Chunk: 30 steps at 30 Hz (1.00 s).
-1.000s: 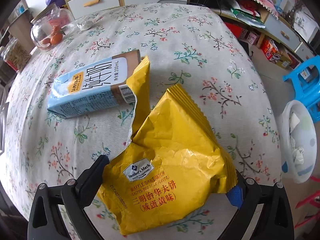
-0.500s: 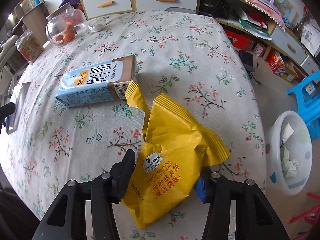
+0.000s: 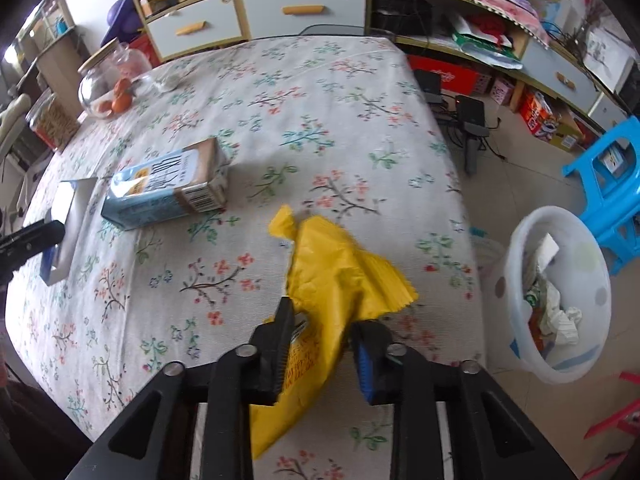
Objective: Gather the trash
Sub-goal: 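Carry the yellow bag over the bucket and open the right gripper while the left gripper holds the box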
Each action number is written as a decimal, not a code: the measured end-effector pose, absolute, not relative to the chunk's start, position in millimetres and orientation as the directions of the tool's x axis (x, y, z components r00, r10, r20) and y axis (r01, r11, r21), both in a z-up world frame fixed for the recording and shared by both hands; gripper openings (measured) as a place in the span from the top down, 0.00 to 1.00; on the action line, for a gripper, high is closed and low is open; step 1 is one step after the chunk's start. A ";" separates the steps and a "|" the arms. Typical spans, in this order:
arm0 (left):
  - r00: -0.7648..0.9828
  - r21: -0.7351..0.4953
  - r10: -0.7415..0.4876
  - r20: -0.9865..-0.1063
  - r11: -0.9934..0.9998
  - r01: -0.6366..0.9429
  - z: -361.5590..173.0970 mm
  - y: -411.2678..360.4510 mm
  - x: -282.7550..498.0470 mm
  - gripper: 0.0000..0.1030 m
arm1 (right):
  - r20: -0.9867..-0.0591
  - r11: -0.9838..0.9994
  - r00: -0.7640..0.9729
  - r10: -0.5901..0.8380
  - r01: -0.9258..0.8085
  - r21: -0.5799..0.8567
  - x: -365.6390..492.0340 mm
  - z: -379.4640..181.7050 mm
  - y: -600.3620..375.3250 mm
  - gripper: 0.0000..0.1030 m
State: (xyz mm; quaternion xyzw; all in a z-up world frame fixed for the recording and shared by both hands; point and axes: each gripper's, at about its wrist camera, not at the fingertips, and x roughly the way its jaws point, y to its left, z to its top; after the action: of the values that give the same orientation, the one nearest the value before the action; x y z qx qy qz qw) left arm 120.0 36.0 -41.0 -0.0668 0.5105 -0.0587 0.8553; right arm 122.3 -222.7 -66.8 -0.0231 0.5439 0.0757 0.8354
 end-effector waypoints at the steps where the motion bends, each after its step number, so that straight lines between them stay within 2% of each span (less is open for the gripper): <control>1: 0.473 -0.176 -0.174 -0.864 0.983 0.041 -40.6 30.9 120.2 0.34 | -0.911 0.989 0.401 0.101 -0.143 0.046 122.6 -65.1 -226.6 0.79; 7: 0.476 -0.188 -0.210 -0.854 0.978 0.093 -37.1 4.0 121.6 0.34 | -0.907 0.990 0.406 0.114 -0.119 0.071 124.8 -58.6 -247.8 0.88; 19: 0.471 -0.199 -0.250 -0.846 0.967 0.158 -33.4 -36.9 122.2 0.34 | -0.866 0.989 0.487 0.114 0.025 0.145 133.0 -30.3 -323.9 0.89; 30: 0.464 -0.202 -0.275 -0.842 0.958 0.201 -33.2 -70.9 124.1 0.34 | -0.843 0.947 0.537 -0.001 0.270 0.171 137.0 -24.6 -440.6 0.89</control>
State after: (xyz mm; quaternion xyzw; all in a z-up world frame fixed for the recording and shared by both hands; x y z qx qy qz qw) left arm 124.1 -70.9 -33.2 -0.0369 0.4988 -0.1393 0.8546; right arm 137.0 -440.6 -24.6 0.1418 0.4746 -0.0785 0.8651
